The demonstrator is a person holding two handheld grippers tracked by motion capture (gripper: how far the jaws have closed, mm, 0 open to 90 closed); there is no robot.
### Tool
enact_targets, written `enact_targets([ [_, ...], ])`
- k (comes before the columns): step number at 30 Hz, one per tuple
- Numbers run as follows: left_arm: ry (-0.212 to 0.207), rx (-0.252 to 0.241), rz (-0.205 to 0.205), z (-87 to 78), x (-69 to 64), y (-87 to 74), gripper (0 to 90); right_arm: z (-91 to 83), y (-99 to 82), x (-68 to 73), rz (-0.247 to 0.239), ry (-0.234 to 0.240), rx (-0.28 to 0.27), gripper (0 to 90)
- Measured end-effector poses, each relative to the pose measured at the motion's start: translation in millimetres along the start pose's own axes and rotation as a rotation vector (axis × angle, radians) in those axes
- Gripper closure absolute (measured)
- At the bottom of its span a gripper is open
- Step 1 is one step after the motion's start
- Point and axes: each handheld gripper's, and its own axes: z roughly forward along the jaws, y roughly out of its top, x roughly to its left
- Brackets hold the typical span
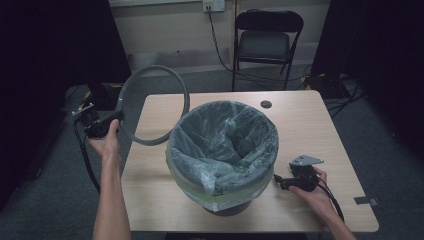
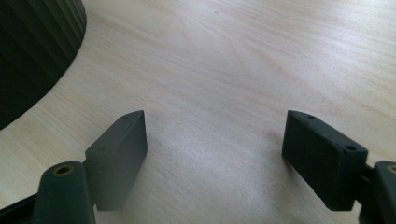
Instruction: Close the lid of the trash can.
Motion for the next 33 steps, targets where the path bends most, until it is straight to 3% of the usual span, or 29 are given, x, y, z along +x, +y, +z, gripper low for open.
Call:
enact_targets([
  [6, -0.029, -0.009, 0.017, 3.7, -12.0, 14.6, 79.2, 0.0, 0.0, 0.0, 0.000, 0.000, 0.000, 21.4],
  [14, -0.108, -0.030, -0.013, 7.6, -17.6, 27.1, 79.2, 0.0, 0.0, 0.0, 0.000, 0.000, 0.000, 21.4],
  [17, -0.126, -0.042, -0.001, 4.4, -22.2, 34.8, 79.2, 0.0, 0.0, 0.0, 0.000, 0.000, 0.000, 21.4],
  [22, -0.210, -0.069, -0.001, -5.1, -30.5, 44.5, 79.1, 0.0, 0.0, 0.0, 0.000, 0.000, 0.000, 21.4],
  [24, -0.241, -0.067, 0.024, -8.9, -36.6, 47.0, 79.1, 0.0, 0.0, 0.0, 0.000, 0.000, 0.000, 21.4],
  [27, -0.318, -0.071, 0.053, -13.9, -47.5, 48.4, 79.0, 0.0, 0.0, 0.0, 0.000, 0.000, 0.000, 21.4],
  [29, -0.383, -0.084, 0.049, -17.3, -54.0, 48.6, 78.9, 0.0, 0.0, 0.0, 0.000, 0.000, 0.000, 21.4],
  [33, -0.418, -0.086, 0.099, -26.1, -68.6, 48.9, 78.9, 0.0, 0.0, 0.0, 0.000, 0.000, 0.000, 21.4],
])
